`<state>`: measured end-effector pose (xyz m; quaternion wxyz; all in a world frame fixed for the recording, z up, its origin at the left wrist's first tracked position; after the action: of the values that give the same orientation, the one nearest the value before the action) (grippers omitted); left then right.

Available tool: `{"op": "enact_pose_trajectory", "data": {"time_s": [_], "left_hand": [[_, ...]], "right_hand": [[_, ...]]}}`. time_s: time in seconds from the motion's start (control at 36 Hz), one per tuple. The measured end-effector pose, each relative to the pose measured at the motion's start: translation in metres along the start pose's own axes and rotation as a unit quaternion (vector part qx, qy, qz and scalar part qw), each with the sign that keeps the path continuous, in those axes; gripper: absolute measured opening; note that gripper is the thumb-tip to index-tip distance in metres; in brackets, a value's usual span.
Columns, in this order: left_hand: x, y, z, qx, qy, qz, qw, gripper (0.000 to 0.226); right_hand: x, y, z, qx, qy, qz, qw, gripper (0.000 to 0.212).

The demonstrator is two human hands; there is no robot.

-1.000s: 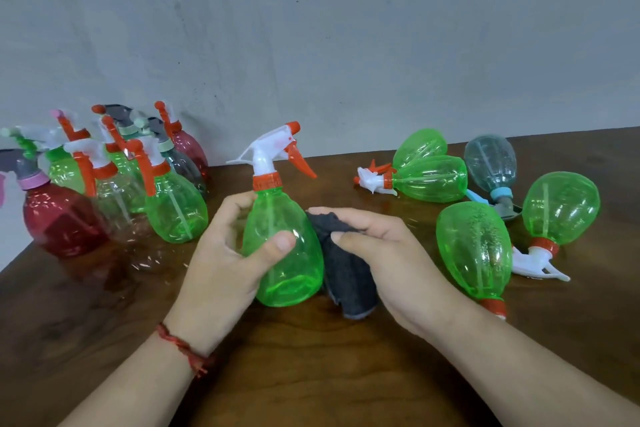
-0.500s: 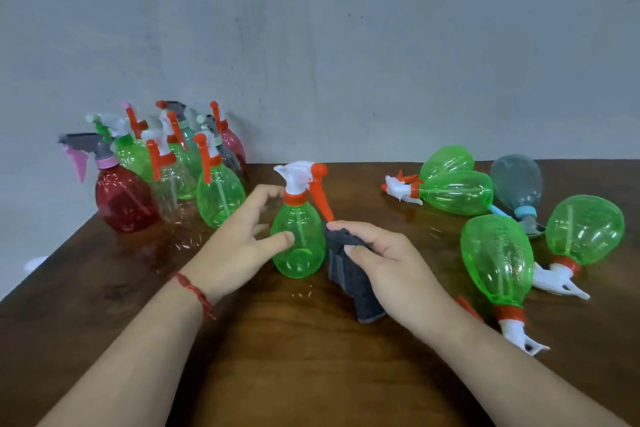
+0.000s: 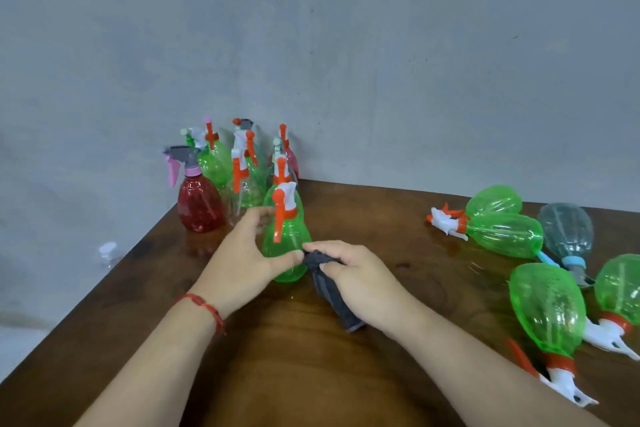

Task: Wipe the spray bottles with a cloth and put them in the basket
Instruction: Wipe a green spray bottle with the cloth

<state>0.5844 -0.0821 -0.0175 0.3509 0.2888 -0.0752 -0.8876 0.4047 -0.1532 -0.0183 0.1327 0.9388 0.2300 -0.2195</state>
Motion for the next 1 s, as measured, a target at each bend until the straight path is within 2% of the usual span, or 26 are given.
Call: {"op": "enact_pose_trajectory", "data": {"time_s": [0.08, 0.19, 0.31, 0.44, 0.53, 0.67, 0.78, 0.92, 1.0], "left_hand": [[-0.031, -0.001, -0.018, -0.017, 0.016, 0.056, 0.998, 0.075], [-0.076, -0.001, -0.040, -0.031, 0.050, 0.132, 0.989, 0.060], [-0.110, 0.002, -0.063, -0.066, 0.085, 0.178, 0.978, 0.056], [-0.128, 0.014, -0.084, -0.070, 0.115, 0.200, 0.971, 0.052], [-0.129, 0.019, -0.087, -0.073, 0.143, 0.203, 0.966, 0.053], [-0.126, 0.015, -0.082, -0.098, 0.158, 0.211, 0.960, 0.058], [-0.124, -0.008, -0.070, -0.129, 0.138, 0.232, 0.954, 0.062], [-0.117, -0.044, -0.049, -0.148, 0.157, 0.248, 0.945, 0.032], [-0.093, -0.059, -0.018, -0.128, 0.152, 0.217, 0.956, 0.010]], "right_hand": [[0.032, 0.004, -0.016, 0.001, 0.000, -0.017, 1.000, 0.046], [0.076, 0.009, -0.037, 0.001, -0.001, -0.045, 0.999, 0.045], [0.108, 0.014, -0.059, -0.018, 0.008, -0.061, 0.998, 0.041], [0.113, 0.026, -0.070, -0.024, 0.007, -0.028, 0.999, 0.028], [0.104, 0.027, -0.073, -0.029, 0.013, -0.024, 0.999, 0.016], [0.069, 0.016, -0.069, -0.057, -0.014, -0.001, 0.998, 0.019], [0.029, -0.003, -0.060, -0.045, 0.007, 0.019, 0.999, 0.019], [-0.024, -0.028, -0.045, -0.029, 0.026, 0.034, 0.999, 0.026], [-0.061, -0.043, -0.038, -0.030, 0.037, 0.066, 0.997, 0.028]]}}
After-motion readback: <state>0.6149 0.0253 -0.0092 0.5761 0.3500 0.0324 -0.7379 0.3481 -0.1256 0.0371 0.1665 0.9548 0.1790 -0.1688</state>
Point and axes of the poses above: each hand's wrist, its own y-axis towards the middle knuckle, its own x-axis out of the palm, z = x × y, the point moved 7 cm from there along y, towards the middle knuckle, and after that the axes turned 14 degrees about z, right-handed, at the moved point
